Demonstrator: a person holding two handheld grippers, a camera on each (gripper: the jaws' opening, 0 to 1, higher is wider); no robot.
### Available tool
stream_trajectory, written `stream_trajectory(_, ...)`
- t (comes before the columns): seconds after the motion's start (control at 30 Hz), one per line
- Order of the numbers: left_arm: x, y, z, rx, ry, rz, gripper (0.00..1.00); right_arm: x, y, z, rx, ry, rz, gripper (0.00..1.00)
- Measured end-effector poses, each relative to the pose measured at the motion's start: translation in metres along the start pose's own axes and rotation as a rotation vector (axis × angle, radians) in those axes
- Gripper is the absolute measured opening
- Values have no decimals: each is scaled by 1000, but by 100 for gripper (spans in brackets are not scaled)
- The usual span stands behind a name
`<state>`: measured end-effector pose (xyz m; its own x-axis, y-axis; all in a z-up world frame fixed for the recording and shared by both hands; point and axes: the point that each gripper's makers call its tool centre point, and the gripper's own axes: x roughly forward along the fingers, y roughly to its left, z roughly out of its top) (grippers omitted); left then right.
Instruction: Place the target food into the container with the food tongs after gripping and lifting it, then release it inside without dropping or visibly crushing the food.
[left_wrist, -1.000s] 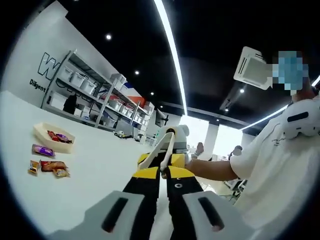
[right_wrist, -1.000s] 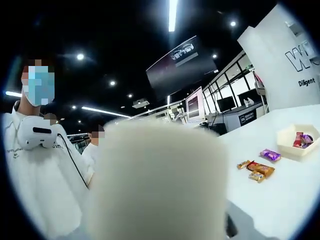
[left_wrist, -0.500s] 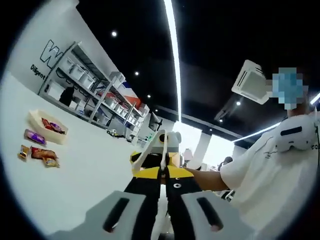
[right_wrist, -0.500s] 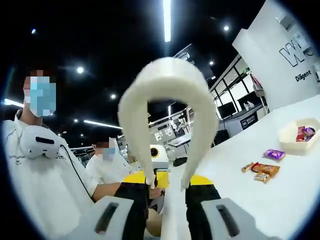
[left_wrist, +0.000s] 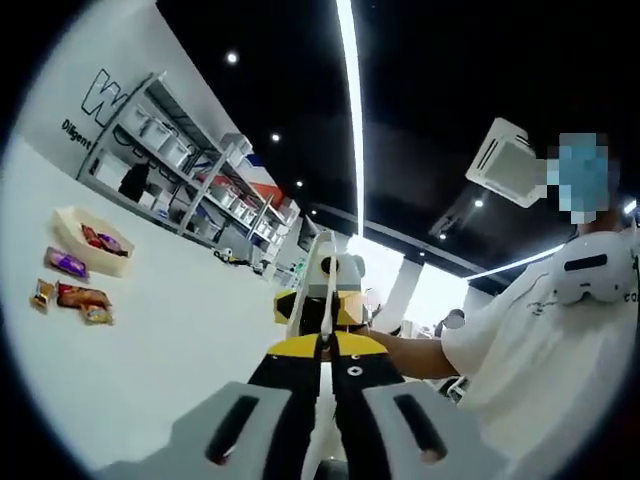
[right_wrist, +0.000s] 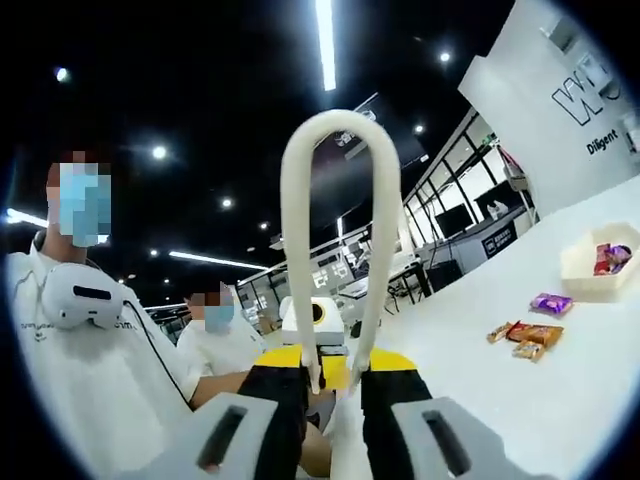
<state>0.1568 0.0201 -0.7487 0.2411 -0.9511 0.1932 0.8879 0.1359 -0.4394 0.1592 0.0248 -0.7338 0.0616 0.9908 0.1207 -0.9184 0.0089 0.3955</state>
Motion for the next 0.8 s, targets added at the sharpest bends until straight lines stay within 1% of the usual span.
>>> stream_trajectory(0.07, -1, 2, -1, 7, 1, 14, 3, 0, -2, -1, -12, 8, -9, 10)
stream_trajectory(0.17, -2, 3, -2, 8, 0, 23, 4, -1, -5, -3, 2, 14, -12, 11)
stream_trajectory(0.2, -2, 5, -3, 17, 13, 38, 5, -1, -5, -3, -1, 14, -18, 11)
stream_trajectory(0.27, -4, 9, -3, 45, 16, 67, 10, -1, -6, -3, -2, 17, -20, 11)
stream_trajectory(0.3, -5, 10, -2, 42, 17, 81, 12, -2, -6, -2, -1, 12, -21, 11)
stream_trajectory(0.33, -6, 10, -3, 39, 20, 81, 13, -3, -6, 0, -5, 8, -22, 11)
stream_trajectory(0.43, -11, 14, -4, 40, 42, 104, 15, -5, -8, 2, -15, 7, -35, 11)
stream_trajectory(0.5, -14, 13, 0, 49, 21, 114, 16, -6, -10, 2, -14, 15, -42, 11)
stream_trajectory(0.6, -9, 4, 7, 24, -10, 81, 16, -6, -10, 0, -9, 17, -43, 12)
stream_trajectory(0.7, 1, 1, 3, 32, 12, 67, 14, -3, -7, -2, 1, 16, -34, 12)
stream_trajectory(0.73, 3, 1, 0, 34, 26, 68, 12, -2, -5, -1, 6, 11, -26, 12)
stream_trajectory(0.8, 6, -1, -3, 58, 31, 51, 5, 2, -3, -2, -2, 12, -29, 13)
